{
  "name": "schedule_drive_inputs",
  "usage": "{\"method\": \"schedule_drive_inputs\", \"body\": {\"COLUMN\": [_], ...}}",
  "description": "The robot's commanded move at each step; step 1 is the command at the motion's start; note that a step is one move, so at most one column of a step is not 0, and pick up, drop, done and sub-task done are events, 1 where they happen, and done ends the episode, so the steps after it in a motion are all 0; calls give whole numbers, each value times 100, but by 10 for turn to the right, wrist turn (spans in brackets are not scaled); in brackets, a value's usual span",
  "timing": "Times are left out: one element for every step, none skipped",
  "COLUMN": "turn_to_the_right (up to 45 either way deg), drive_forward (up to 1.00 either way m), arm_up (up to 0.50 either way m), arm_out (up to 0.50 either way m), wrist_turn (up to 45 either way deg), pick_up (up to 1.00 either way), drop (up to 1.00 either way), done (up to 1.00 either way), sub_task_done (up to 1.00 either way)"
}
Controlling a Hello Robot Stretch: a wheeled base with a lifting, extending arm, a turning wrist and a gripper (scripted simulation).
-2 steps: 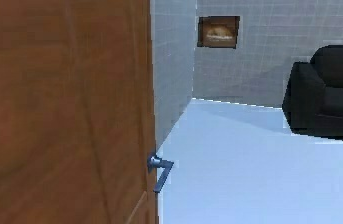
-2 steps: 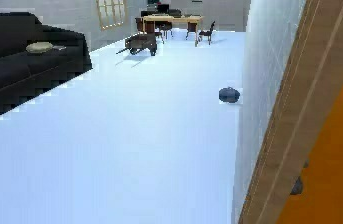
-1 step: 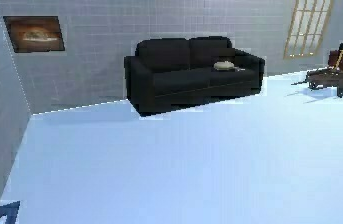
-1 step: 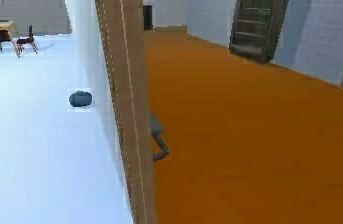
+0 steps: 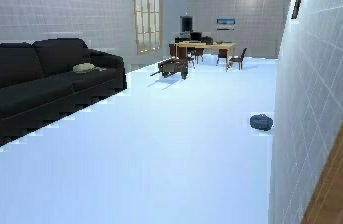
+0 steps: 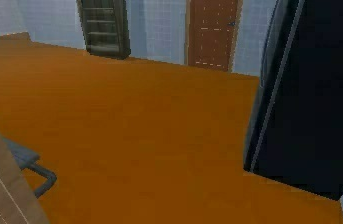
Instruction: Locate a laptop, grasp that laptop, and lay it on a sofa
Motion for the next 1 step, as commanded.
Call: {"method": "schedule_drive_inputs", "body": {"turn_to_the_right": [30], "drive_forward": [0], "arm_up": [0], "arm_out": [0], "wrist_turn": [0], "pick_up": [0], "drop": [0], "done": [0], "sub_task_done": [0]}}
